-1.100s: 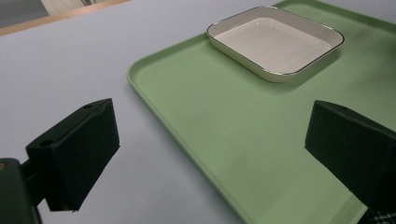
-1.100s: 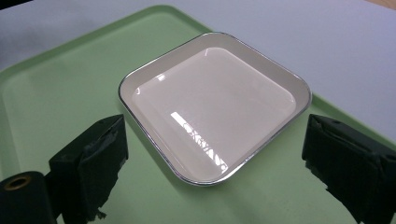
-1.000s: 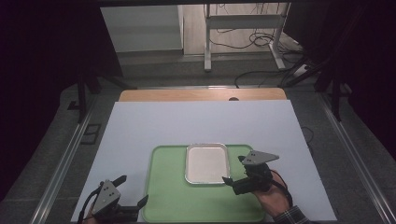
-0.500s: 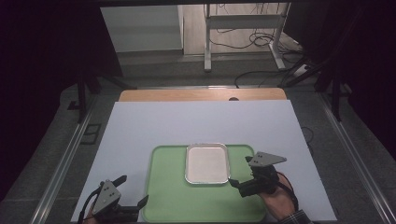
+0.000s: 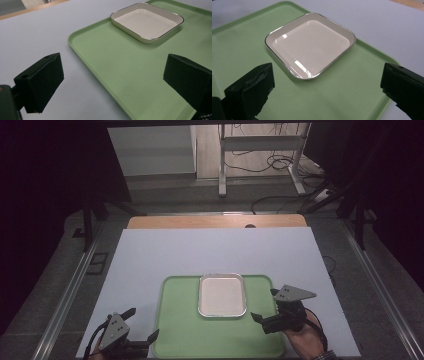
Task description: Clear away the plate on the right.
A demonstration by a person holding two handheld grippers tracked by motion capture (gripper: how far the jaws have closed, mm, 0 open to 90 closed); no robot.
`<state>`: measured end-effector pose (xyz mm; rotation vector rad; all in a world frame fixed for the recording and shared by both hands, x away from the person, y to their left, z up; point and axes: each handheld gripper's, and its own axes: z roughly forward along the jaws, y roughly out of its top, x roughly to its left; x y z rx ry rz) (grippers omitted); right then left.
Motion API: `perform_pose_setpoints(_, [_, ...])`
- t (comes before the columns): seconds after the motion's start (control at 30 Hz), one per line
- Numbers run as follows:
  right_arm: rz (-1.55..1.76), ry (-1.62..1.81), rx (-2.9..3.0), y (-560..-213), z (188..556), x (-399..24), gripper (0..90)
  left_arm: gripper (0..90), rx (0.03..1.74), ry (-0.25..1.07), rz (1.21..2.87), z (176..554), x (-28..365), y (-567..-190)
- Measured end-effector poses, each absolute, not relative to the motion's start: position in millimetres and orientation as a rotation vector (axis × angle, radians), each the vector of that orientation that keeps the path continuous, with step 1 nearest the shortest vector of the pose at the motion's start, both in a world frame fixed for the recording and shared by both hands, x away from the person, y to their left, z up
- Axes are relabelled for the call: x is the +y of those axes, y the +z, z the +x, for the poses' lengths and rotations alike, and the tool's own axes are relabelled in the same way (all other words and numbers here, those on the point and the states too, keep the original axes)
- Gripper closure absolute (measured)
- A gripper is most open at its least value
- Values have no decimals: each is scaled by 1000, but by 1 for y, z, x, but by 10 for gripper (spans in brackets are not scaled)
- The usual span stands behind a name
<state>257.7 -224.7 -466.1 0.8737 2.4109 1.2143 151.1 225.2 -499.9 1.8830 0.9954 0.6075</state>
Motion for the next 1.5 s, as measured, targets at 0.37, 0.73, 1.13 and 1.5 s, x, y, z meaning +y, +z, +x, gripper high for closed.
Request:
perform_pose_setpoints(0.37, [922,1161,2355,-467,250,-241,0,28,995,609,1884,151,225,-500])
perform_pose_setpoints(0.73, [945,1189,2283,-466,239,-260,0,28,994,610,1885,151,225,-500])
perform_pose_setpoints(1.13, [1012,1191,2231,-474,227,-285,0,28,994,611,1887,151,225,-500])
perform_pose_setpoints(1.5, [1073,1169,2269,-483,223,-294,0,28,994,611,1887,151,225,-500])
